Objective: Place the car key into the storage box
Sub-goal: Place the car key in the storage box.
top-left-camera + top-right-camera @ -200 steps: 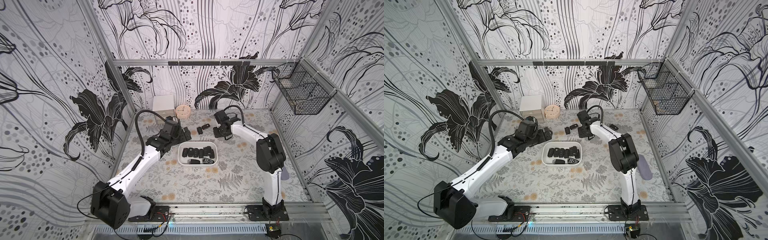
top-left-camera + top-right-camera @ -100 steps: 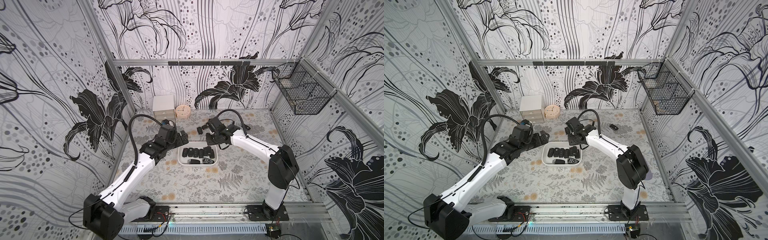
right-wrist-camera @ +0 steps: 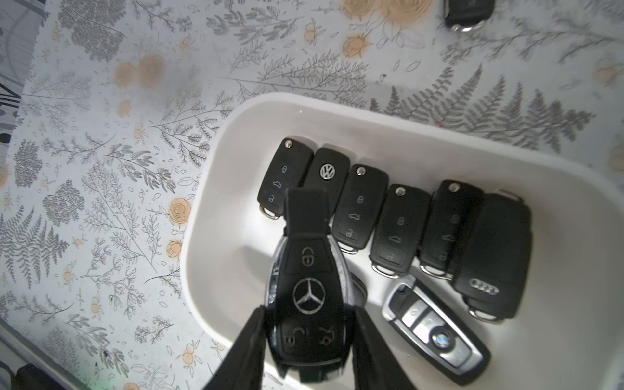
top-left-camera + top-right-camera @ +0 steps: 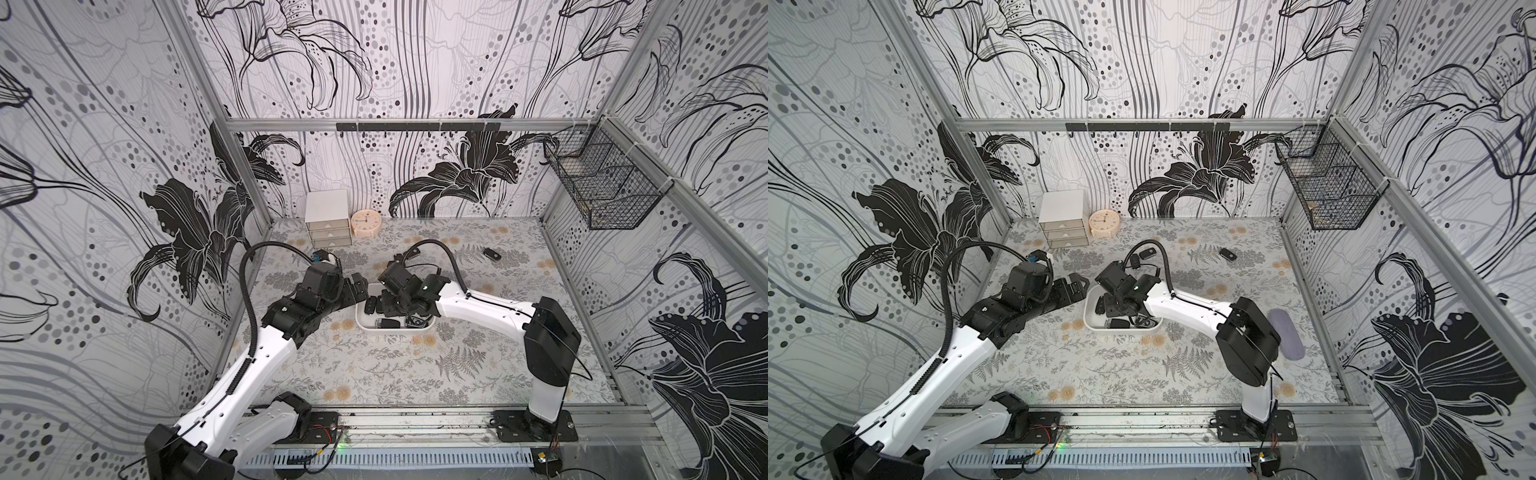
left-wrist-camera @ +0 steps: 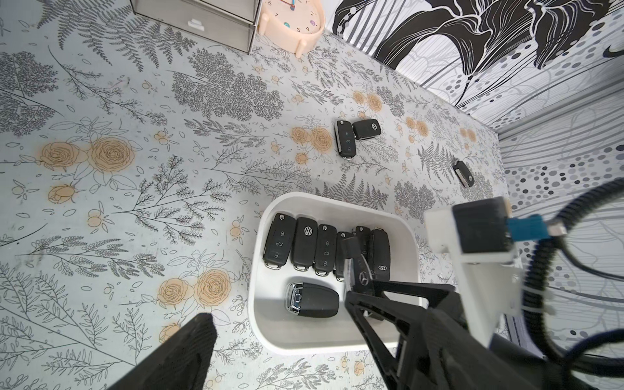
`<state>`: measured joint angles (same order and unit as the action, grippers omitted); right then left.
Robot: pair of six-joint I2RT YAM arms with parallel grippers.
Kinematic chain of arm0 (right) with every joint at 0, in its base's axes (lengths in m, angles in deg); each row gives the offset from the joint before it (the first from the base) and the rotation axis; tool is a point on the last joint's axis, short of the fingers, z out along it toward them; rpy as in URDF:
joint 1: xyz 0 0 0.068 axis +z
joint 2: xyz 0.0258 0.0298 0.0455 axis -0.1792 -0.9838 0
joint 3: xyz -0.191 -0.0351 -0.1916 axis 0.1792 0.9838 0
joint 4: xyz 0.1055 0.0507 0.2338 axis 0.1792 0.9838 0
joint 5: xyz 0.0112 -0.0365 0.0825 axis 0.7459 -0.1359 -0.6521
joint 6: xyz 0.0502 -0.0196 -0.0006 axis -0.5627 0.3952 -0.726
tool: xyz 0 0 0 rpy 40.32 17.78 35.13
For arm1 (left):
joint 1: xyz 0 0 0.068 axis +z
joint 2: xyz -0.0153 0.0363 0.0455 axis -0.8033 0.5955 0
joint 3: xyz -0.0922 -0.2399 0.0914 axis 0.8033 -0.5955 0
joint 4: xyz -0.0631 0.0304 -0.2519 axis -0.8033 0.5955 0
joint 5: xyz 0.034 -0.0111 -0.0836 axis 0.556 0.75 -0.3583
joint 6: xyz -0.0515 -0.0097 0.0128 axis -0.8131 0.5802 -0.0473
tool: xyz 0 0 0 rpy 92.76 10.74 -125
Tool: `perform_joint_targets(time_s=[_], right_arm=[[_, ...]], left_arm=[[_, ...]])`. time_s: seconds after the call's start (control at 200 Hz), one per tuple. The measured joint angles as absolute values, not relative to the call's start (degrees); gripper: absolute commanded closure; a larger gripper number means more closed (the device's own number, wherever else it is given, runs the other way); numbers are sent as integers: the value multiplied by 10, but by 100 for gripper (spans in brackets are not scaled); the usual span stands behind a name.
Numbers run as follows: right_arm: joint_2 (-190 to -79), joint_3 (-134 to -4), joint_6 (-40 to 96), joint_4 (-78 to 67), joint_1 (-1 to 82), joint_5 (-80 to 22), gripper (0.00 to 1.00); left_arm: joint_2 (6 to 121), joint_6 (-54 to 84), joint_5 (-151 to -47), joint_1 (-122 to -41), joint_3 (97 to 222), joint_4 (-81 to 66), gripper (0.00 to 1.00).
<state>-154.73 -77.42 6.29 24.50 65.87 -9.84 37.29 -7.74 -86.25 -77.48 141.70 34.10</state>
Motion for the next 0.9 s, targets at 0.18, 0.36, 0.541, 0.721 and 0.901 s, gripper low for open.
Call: perform_joint_targets(time_s=[0.18, 0.36, 0.541, 0.721, 0.901], right_arm=[[-1598, -787, 39, 225, 681, -105, 62], [-1621, -797, 25, 201, 688, -128, 62], [-1639, -815, 24, 190, 688, -142, 62], [-1662, -831, 24, 187, 688, -155, 62], [-1677, -845, 24, 188, 688, -161, 57]], left_arm=[[348, -73, -856, -775, 1416, 369, 1], [329, -72, -848, -774, 1415, 393, 1], [322, -72, -845, -774, 1408, 402, 1], [321, -73, -839, -774, 1405, 411, 1], [316, -73, -835, -774, 1403, 419, 1]])
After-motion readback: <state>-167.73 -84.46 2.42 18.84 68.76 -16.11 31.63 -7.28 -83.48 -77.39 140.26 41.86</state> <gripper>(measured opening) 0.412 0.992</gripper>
